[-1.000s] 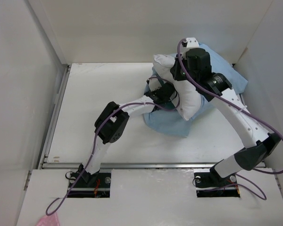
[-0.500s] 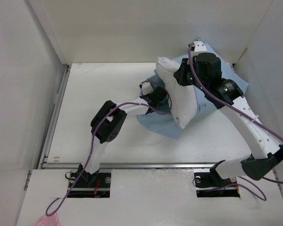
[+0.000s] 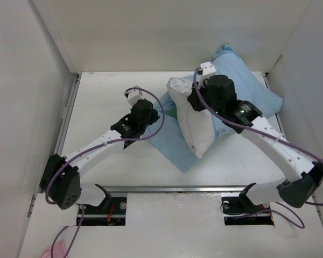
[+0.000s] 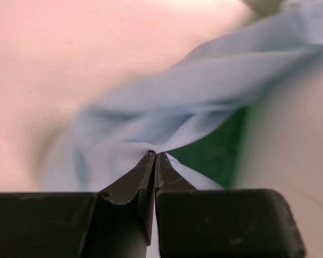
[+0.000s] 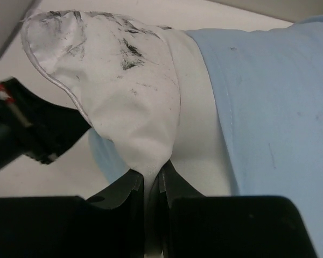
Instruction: Put the pillow into the pillowcase
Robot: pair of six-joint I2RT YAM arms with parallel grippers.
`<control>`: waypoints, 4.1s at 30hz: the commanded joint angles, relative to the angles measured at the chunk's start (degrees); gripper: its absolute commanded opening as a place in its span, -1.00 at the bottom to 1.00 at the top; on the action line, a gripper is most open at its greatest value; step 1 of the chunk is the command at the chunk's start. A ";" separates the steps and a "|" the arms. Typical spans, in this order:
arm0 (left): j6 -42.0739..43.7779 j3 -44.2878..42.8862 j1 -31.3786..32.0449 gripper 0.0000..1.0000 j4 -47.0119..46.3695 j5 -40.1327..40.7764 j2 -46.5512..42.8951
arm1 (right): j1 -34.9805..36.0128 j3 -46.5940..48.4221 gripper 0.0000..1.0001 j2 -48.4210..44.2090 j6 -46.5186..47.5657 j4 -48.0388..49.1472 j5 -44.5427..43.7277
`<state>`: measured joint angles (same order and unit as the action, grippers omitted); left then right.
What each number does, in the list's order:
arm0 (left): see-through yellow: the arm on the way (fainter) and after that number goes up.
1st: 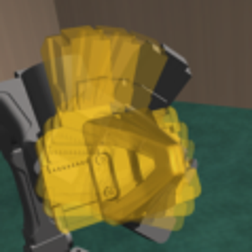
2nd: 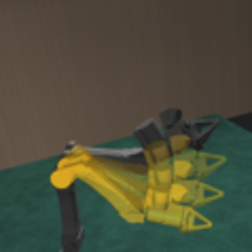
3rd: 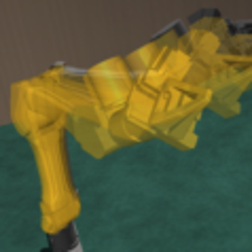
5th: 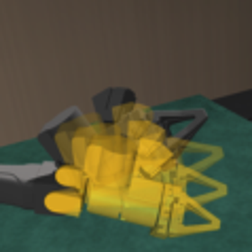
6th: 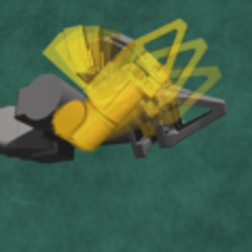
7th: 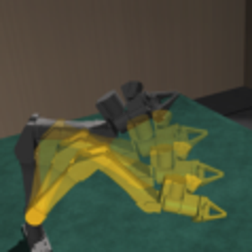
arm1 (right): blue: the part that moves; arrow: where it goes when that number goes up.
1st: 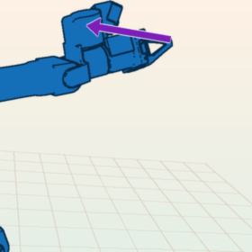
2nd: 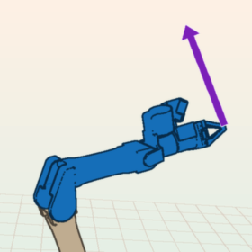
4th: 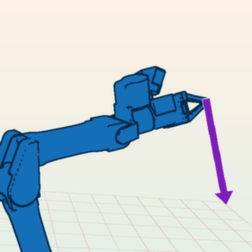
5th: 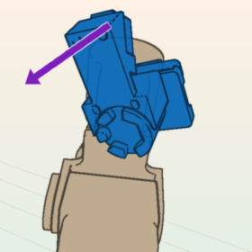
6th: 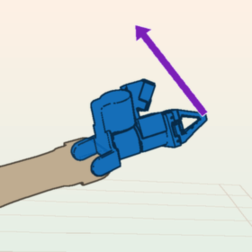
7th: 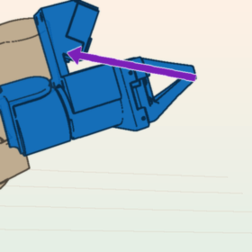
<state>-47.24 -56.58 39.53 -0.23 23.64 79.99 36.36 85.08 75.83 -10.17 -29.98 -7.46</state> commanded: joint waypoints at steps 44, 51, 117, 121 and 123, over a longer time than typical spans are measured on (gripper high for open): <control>20.96 -0.99 0.81 0.53 -5.74 -12.21 13.34 | 2.93 -9.67 -1.00 4.59 -2.04 14.24 13.35; 17.55 -8.63 1.34 0.56 2.06 -4.23 26.26 | 2.41 -9.14 -1.00 3.89 -3.18 14.77 16.07; 9.63 1.90 -20.54 -0.07 9.20 -10.72 -6.15 | 11.18 -3.96 0.48 24.19 26.51 10.90 4.04; 9.63 5.42 -20.54 -0.07 7.88 -14.40 -7.65 | 13.29 -2.47 0.54 22.60 32.31 12.83 4.65; 9.63 6.82 -20.54 -0.05 7.09 -16.51 -8.35 | 13.30 -0.80 0.56 24.00 33.64 12.84 5.18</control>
<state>-37.39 -51.51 19.00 9.28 10.66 74.28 48.97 81.45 100.57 17.89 -17.58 -2.94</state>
